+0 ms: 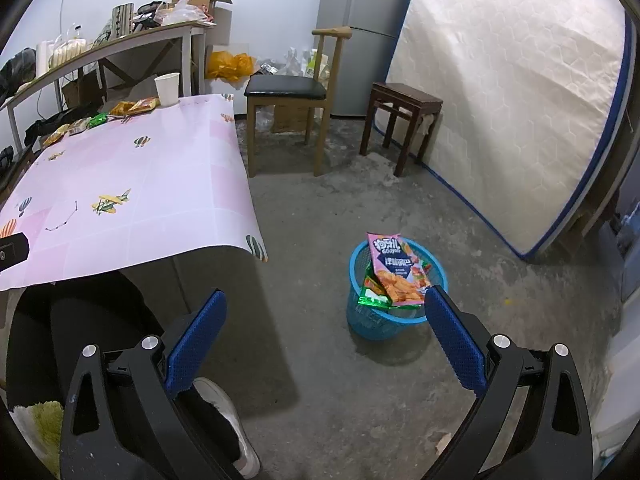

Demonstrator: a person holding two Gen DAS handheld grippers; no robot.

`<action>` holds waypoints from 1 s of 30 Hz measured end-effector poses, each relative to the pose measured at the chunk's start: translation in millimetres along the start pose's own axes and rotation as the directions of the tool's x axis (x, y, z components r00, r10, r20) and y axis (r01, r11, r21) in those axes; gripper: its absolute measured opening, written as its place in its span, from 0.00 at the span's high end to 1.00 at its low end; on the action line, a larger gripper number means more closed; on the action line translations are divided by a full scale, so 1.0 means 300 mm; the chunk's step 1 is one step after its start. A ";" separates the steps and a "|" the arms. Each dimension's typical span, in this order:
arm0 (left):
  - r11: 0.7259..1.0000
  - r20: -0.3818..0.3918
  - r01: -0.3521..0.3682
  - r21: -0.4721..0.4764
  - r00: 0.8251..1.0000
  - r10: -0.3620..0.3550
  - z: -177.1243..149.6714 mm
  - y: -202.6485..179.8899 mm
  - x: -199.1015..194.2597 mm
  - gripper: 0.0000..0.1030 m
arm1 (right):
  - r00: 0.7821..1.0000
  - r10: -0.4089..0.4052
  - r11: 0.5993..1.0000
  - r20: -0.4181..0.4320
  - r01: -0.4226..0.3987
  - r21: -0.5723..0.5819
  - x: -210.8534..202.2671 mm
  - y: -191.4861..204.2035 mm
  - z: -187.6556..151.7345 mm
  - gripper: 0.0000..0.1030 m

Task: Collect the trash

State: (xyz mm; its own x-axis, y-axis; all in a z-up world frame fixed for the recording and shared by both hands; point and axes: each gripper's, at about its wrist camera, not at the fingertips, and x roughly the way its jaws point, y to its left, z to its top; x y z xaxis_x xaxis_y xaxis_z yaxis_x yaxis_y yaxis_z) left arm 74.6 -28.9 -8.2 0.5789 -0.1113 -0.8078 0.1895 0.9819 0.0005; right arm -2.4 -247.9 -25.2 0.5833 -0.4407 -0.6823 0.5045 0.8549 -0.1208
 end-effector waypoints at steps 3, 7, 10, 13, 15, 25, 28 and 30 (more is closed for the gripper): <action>1.000 -0.001 0.001 0.000 1.000 -0.001 0.001 0.000 0.000 0.05 | 1.000 0.001 1.000 -0.001 -0.001 0.000 0.001 -0.002 0.000 0.08; 1.000 0.000 0.001 0.001 1.000 -0.001 0.000 0.001 0.000 0.05 | 1.000 0.002 1.000 -0.001 -0.002 -0.002 0.002 -0.001 0.001 0.08; 1.000 -0.001 0.001 0.001 1.000 -0.001 0.001 0.002 0.000 0.05 | 1.000 0.002 1.000 -0.003 -0.002 0.000 0.000 0.000 0.001 0.08; 1.000 0.000 0.000 0.000 1.000 0.000 0.000 0.001 0.000 0.05 | 1.000 0.000 1.000 0.000 0.000 -0.001 -0.002 0.001 0.001 0.08; 1.000 0.000 0.001 -0.002 1.000 -0.001 0.001 0.002 0.000 0.06 | 1.000 0.001 1.000 -0.001 -0.001 -0.001 0.001 0.001 0.006 0.08; 1.000 -0.005 0.000 -0.004 1.000 0.000 0.004 0.009 0.006 0.05 | 1.000 0.000 1.000 -0.003 0.000 -0.001 0.000 0.002 0.005 0.08; 1.000 -0.005 0.000 -0.001 1.000 0.000 0.004 0.009 0.007 0.05 | 1.000 0.000 1.000 -0.001 0.000 -0.002 0.002 0.003 0.008 0.08; 1.000 -0.007 0.001 -0.002 1.000 -0.001 0.002 0.012 0.010 0.05 | 1.000 0.001 1.000 -0.001 -0.001 -0.002 0.002 0.002 0.009 0.08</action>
State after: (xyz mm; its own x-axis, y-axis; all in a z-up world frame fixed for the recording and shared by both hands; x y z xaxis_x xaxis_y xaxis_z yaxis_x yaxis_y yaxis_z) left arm 77.5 -25.9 -10.1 0.5730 -0.1114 -0.8119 0.1885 0.9821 -0.0017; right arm -0.1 -248.3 -23.9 0.5834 -0.4391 -0.6833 0.5025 0.8561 -0.1212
